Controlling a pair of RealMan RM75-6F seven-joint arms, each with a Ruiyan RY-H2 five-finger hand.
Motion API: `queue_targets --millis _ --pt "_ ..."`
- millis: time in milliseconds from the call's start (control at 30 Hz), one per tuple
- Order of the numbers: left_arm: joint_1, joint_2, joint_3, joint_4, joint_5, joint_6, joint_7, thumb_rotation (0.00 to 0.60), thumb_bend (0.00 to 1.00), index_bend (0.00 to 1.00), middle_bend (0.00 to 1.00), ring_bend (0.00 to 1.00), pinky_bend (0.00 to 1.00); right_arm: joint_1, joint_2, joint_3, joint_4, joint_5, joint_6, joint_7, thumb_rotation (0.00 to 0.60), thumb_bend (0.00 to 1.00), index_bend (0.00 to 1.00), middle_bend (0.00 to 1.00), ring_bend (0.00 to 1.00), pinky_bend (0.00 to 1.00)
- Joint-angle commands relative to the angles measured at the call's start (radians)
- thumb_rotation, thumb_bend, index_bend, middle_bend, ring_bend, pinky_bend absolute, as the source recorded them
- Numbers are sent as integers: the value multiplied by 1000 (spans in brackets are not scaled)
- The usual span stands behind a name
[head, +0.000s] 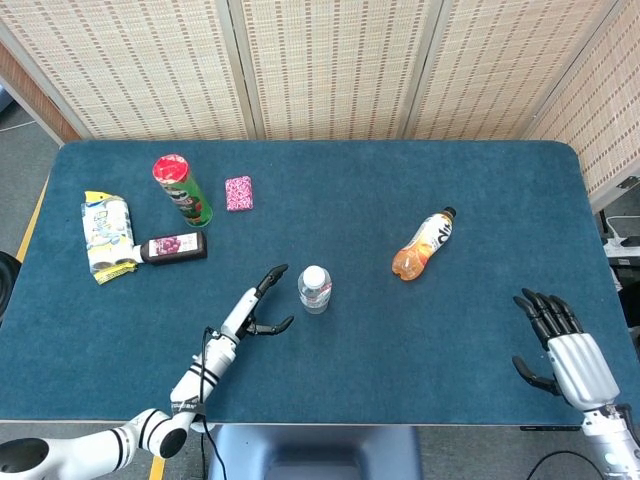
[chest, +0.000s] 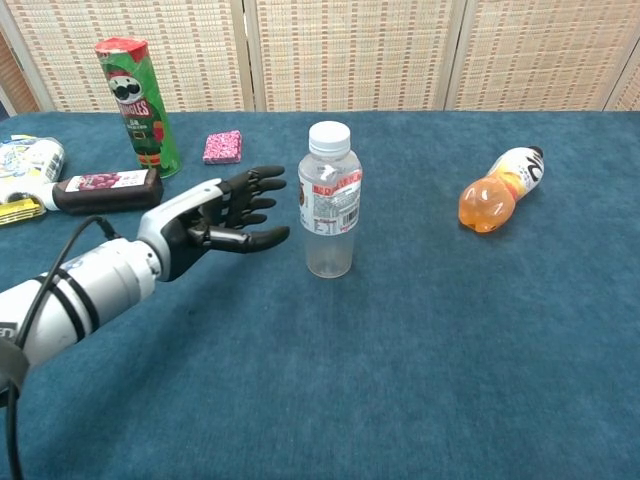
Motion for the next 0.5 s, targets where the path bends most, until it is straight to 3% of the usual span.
queue_targets --millis 33,500 --pt "-18 -19 -13 17 -1 1 -1 600 319 0 0 0 8 3 7 -2 -1 1 -6 10 600 260 0 0 0 0" --pt "-110 -100 -49 85 -21 -44 -6 600 319 0 0 0 8 3 24 2 -1 20 -11 42 600 260 0 0 0 0"
